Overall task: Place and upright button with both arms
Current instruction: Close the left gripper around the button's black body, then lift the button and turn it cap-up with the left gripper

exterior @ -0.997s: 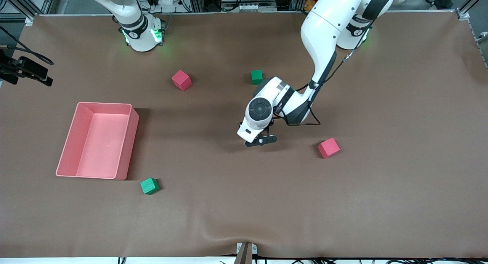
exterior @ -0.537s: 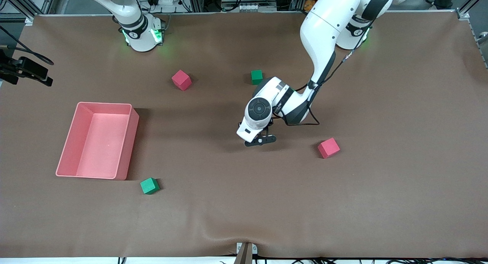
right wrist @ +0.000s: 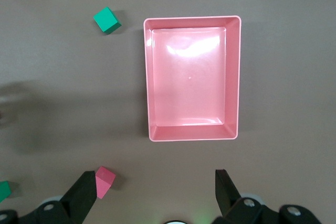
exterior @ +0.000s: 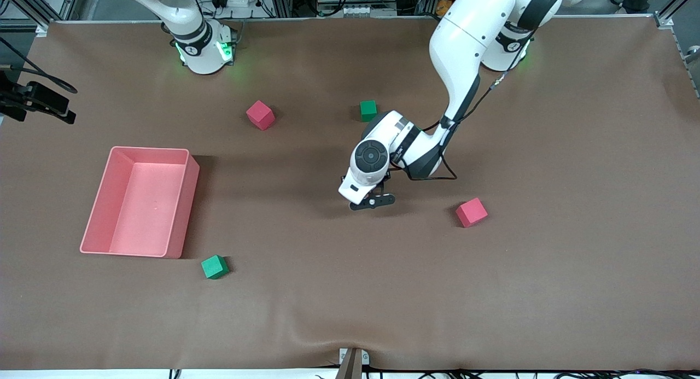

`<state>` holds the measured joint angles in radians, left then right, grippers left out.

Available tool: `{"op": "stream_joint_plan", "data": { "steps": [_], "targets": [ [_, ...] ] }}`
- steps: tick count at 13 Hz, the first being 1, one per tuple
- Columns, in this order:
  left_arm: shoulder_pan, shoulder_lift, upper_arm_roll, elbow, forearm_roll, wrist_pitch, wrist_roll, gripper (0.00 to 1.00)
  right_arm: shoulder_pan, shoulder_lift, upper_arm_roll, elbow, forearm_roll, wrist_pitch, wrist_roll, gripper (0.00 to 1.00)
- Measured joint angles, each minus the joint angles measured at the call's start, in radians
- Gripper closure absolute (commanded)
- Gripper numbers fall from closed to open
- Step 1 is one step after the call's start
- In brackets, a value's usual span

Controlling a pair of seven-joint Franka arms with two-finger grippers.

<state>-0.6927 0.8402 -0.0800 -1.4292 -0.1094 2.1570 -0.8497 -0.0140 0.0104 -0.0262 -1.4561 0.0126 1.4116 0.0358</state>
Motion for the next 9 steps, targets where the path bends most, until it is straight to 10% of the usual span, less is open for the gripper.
{"op": "stream_joint_plan", "data": {
  "steps": [9],
  "targets": [
    [0.0,-0.041,-0.001,0.039,0.0,0.003,-0.079,1.0,0.0,0.0,0.001,0.0,0.0,0.0,0.0,0.0]
  ]
}}
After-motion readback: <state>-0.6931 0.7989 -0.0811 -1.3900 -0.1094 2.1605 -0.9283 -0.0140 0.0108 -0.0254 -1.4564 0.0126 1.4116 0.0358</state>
